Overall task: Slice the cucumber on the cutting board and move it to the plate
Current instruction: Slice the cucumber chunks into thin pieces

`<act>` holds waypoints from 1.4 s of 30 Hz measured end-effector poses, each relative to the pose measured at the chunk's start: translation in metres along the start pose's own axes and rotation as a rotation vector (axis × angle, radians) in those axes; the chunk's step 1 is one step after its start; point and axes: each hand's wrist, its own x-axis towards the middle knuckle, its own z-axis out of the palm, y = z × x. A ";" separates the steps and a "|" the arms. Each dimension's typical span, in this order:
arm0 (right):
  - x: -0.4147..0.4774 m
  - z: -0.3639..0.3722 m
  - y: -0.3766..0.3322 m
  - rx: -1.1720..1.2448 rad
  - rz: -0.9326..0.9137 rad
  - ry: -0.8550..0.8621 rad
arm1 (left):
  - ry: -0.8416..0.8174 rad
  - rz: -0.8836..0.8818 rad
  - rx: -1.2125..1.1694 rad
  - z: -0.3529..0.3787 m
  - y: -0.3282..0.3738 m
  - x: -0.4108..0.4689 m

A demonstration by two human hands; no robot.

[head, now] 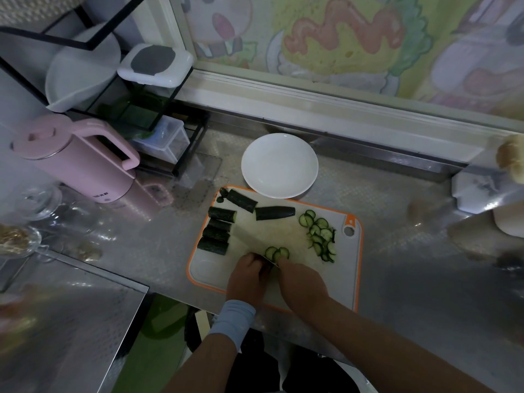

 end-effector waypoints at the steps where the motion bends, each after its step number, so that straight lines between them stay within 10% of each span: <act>1: 0.002 0.001 -0.001 0.001 0.011 -0.024 | -0.002 -0.004 0.000 0.000 -0.001 -0.001; 42: -0.029 -0.033 0.010 -0.039 0.038 -0.173 | -0.036 -0.086 0.004 0.000 -0.004 0.003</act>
